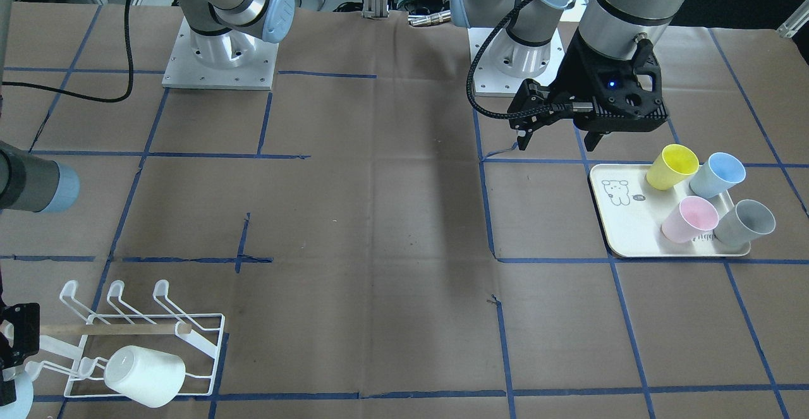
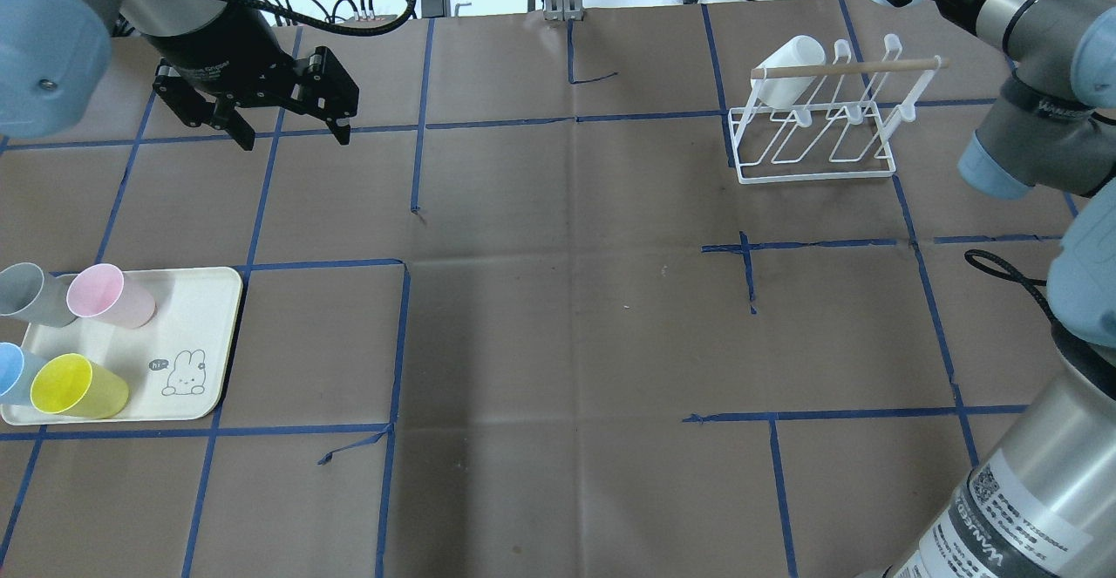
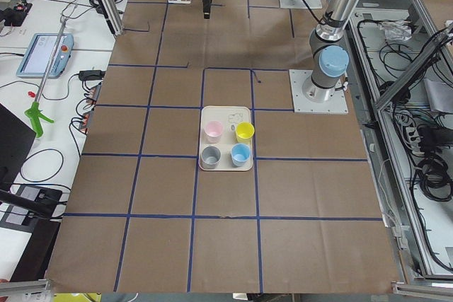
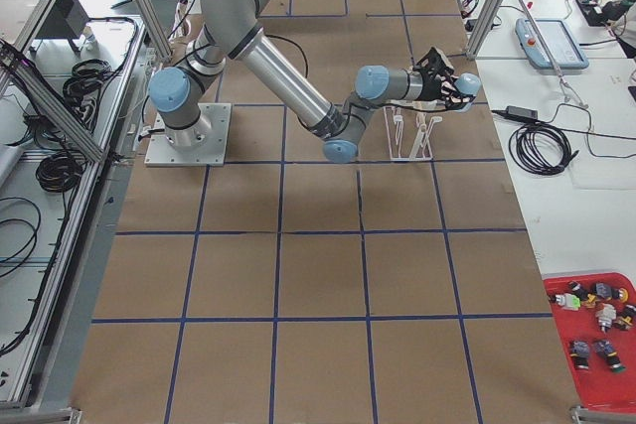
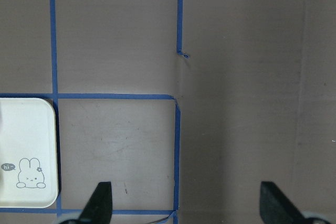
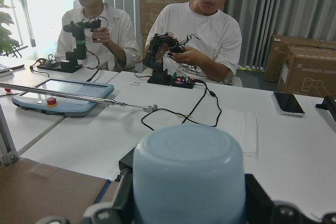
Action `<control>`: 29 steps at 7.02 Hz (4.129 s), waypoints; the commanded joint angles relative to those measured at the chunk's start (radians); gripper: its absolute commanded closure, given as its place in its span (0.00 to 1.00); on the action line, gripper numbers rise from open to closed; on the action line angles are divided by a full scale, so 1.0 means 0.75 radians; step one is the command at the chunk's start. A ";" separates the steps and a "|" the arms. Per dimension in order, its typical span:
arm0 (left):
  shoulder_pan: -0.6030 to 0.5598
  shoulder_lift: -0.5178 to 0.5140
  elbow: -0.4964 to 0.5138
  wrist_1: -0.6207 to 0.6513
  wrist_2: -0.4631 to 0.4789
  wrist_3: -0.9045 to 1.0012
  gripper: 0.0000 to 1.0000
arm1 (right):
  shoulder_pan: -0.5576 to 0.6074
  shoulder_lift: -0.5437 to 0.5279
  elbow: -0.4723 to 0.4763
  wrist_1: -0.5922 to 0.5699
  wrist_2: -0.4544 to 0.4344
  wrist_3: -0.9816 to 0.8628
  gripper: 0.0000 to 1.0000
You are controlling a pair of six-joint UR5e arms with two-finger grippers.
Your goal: Transfer IKEA cup to right arm and place on rack
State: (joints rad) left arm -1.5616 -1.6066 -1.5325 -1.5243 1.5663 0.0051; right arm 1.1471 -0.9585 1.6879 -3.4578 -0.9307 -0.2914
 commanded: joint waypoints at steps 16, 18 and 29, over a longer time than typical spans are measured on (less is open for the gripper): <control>-0.002 -0.010 -0.039 -0.005 0.006 -0.003 0.00 | -0.047 0.055 0.100 -0.022 0.026 0.000 0.81; -0.002 -0.007 -0.041 -0.005 0.004 -0.003 0.00 | -0.047 0.053 0.097 -0.024 0.026 0.002 0.20; 0.000 -0.008 -0.039 0.001 0.004 -0.001 0.00 | 0.055 -0.413 0.075 0.765 -0.306 -0.006 0.00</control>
State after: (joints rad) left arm -1.5619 -1.6126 -1.5616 -1.5232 1.5693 0.0046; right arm 1.1488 -1.1895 1.7434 -3.0386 -1.0605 -0.2953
